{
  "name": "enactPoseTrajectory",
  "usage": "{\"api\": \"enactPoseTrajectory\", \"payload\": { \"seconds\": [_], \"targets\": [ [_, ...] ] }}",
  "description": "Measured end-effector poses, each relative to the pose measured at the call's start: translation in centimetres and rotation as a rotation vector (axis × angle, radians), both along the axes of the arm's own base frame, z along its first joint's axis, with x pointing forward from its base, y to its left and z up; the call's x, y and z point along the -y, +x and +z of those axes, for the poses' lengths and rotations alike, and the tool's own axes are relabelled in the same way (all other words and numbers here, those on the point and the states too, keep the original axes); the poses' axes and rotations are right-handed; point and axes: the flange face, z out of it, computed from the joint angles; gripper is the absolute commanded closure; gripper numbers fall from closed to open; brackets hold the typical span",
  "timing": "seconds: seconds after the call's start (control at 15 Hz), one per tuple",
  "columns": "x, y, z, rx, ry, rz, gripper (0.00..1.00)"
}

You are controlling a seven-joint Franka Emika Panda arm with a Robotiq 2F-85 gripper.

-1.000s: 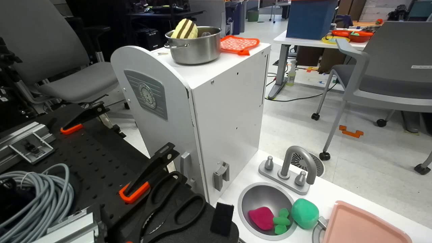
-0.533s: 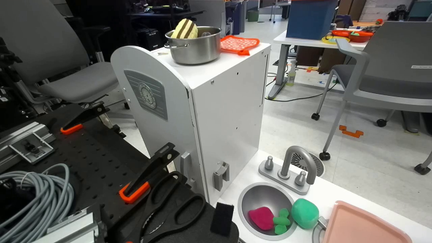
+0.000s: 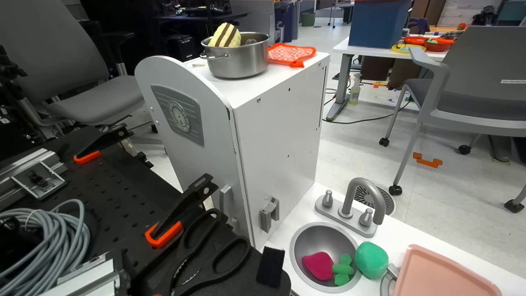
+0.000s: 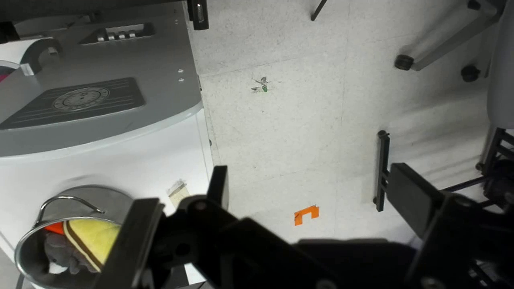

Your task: Remove the yellow sponge from the pot

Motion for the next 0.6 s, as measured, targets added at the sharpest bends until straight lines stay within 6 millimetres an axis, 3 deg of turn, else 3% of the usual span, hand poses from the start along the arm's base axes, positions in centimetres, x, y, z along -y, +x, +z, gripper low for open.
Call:
{"api": "enactPoseTrajectory", "payload": {
  "seconds": [0.6],
  "targets": [
    [-0.38,-0.10,0.16,-0.002,0.023,0.012,0.00]
  ]
}}
